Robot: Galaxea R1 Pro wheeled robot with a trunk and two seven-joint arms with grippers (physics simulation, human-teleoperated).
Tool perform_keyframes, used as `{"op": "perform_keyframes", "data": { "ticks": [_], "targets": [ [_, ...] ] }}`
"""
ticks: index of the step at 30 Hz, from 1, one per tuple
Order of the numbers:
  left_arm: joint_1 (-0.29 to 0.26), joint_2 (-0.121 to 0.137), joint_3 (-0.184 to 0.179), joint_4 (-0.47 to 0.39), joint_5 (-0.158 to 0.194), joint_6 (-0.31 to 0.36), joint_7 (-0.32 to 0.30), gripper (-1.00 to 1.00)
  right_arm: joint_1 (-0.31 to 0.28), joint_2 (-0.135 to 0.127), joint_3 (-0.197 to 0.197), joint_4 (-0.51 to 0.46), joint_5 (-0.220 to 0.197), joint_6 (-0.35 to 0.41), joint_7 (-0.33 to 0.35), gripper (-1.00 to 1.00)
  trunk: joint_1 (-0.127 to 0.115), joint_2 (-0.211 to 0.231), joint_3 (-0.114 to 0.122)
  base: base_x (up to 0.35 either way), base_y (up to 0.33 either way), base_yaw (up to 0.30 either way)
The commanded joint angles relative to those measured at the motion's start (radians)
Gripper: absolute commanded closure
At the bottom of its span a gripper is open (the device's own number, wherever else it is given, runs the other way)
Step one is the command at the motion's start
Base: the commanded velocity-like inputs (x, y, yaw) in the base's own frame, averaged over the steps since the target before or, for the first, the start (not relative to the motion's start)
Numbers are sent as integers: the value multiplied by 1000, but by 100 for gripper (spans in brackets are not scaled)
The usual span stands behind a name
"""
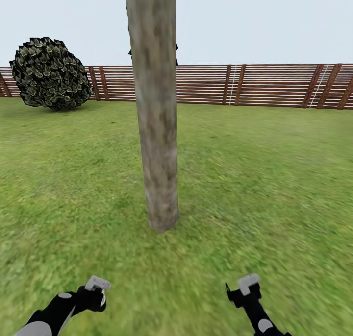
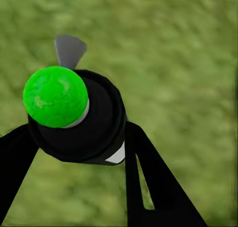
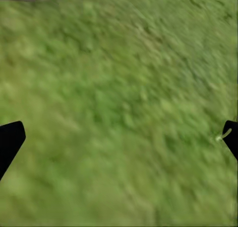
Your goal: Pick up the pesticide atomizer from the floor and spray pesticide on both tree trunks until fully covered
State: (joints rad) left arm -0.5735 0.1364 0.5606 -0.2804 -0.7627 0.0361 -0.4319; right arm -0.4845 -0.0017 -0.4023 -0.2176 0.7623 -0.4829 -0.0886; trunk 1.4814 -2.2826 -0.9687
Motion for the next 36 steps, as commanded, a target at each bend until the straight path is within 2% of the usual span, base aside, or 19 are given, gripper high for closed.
{"op": "perform_keyframes", "data": {
  "ticks": [1, 4, 6, 9, 10, 13, 16, 18, 30, 31, 36],
  "targets": [
    [-1, -2, 9, -3, 8, 13, -6, 100, 5, 0, -9, 2, 11, -20, -20, -100, 0, 0, -1, 0, 0, 0],
    [0, -5, 7, -1, 27, 26, 26, 100, 19, -1, -17, 2, 11, -81, -41, -100, 0, 0, -1, 6, 0, 0],
    [-1, -16, 9, -2, 31, 29, 53, 100, 22, -2, -21, 2, -1, -92, -47, -100, 0, 0, -1, 103, 0, 0],
    [-3, -46, 9, -3, 32, 32, 73, 100, 25, -12, -59, 0, -70, -97, -64, -100, 0, 0, -1, 251, -13, 0],
    [-7, -70, 9, -4, 32, 49, 79, 100, 25, -22, -78, 1, -118, -98, -69, -100, 0, 0, -1, 291, -89, 0],
    [-16, -100, 9, -7, 33, 135, 101, 100, 26, -27, -89, 3, -156, -98, -71, -100, 0, 0, -1, 259, -151, 0],
    [-34, -120, 8, -7, 33, 187, 133, 100, 27, -28, -91, 5, -165, -98, -71, -100, 0, 0, -1, 204, -209, 0],
    [-36, -125, 8, -7, 33, 193, 137, 100, 29, -25, -92, 6, -166, -98, -71, -100, 0, 0, -1, 189, -224, 0],
    [-36, -125, 11, -7, 33, 195, 140, 100, 39, -21, -92, 34, -160, -98, -66, -100, 0, 0, -1, 243, -213, 0],
    [-31, -126, 10, -6, 66, 191, 140, 100, 41, -26, -92, 34, -164, -99, -72, -100, 0, 0, -1, 0, 0, 0],
    [-29, -126, 10, -7, 68, 189, 140, 100, 41, -27, -92, 34, -164, -99, -72, -100, 0, 0, -1, 0, 0, 0]
  ]
}}
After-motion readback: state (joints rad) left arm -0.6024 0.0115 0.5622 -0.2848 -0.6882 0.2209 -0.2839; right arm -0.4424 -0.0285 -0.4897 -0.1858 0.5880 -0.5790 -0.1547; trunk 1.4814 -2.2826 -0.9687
